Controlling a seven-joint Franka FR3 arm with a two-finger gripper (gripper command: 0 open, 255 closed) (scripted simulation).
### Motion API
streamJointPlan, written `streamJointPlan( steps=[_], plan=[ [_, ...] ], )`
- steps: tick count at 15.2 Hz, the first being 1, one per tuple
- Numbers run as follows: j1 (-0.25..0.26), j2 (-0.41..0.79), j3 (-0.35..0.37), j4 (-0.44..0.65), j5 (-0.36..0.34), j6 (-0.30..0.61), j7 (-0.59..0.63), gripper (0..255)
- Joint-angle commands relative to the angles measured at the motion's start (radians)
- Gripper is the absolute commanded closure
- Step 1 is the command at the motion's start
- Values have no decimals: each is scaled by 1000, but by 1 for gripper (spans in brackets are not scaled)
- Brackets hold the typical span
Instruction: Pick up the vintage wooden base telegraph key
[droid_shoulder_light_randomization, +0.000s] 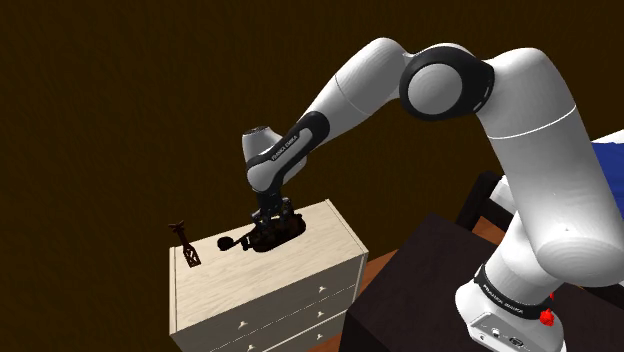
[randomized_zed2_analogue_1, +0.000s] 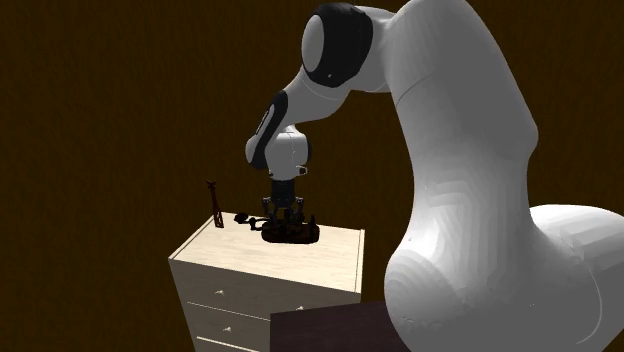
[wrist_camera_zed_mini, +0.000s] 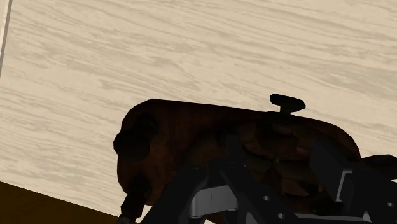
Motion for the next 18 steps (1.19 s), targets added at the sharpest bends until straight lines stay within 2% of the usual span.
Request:
streamJointPlan(
  steps=[1,18],
  plan=[
    [0,0,0,-2,0,0,0,255],
    [-10,-144,12,-11,14,-135,3,255]
  ],
)
